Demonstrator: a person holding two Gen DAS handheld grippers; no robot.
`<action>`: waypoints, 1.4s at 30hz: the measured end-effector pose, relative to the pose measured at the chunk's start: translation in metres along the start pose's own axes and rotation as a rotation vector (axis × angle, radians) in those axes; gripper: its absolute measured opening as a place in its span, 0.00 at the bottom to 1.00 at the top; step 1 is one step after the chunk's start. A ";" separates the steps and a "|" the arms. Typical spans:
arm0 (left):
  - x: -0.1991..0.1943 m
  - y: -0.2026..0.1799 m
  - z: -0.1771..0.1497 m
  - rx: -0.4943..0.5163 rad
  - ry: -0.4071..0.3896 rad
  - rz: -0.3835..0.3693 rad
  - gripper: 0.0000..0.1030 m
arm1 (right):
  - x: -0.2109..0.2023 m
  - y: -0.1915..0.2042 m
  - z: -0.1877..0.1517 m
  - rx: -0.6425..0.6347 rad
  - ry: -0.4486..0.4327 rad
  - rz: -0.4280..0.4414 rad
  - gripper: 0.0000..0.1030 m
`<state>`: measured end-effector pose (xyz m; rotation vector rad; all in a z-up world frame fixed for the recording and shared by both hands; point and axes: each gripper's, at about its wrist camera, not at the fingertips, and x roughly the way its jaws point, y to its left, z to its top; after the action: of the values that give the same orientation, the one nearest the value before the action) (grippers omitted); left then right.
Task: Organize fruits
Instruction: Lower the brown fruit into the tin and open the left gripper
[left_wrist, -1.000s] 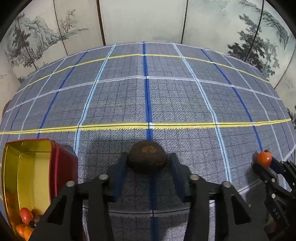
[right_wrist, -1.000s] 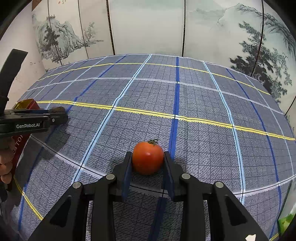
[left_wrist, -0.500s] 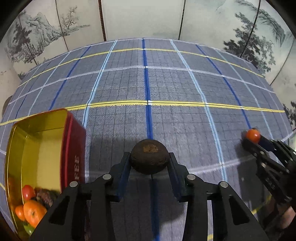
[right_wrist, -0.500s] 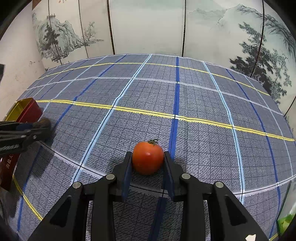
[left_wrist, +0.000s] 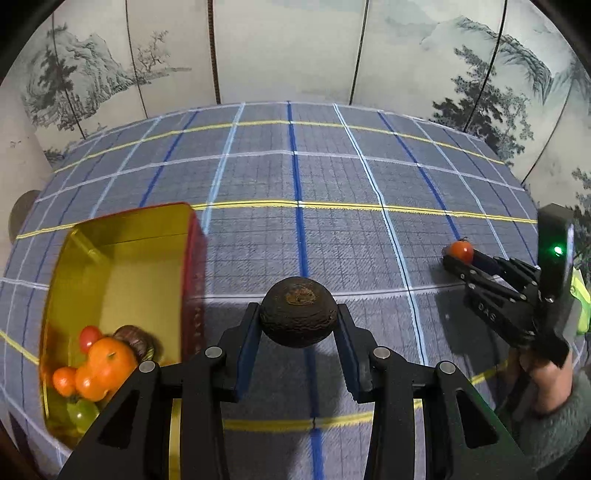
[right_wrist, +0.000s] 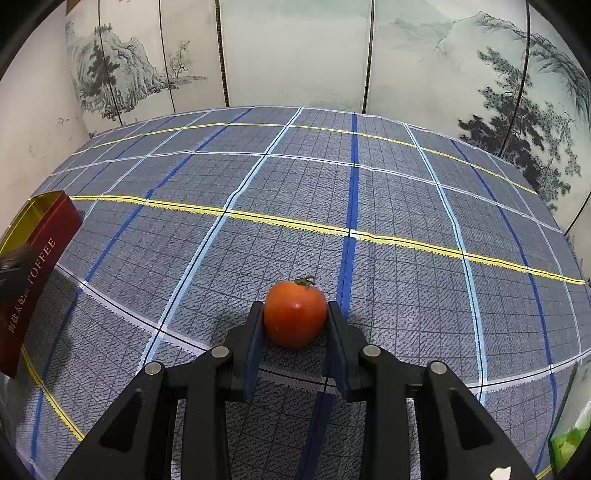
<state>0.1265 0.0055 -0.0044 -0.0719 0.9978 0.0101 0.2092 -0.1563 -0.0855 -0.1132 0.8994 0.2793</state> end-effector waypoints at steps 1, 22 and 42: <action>-0.005 0.002 -0.002 0.001 -0.007 0.006 0.39 | 0.000 0.000 0.000 0.000 0.000 0.000 0.29; -0.059 0.089 -0.030 -0.133 -0.075 0.056 0.39 | 0.000 0.000 0.000 0.000 0.000 -0.001 0.30; -0.042 0.144 -0.077 -0.207 0.056 0.061 0.39 | 0.000 0.001 0.000 0.000 0.001 0.000 0.30</action>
<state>0.0334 0.1456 -0.0189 -0.2320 1.0520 0.1682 0.2092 -0.1555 -0.0856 -0.1138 0.8998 0.2790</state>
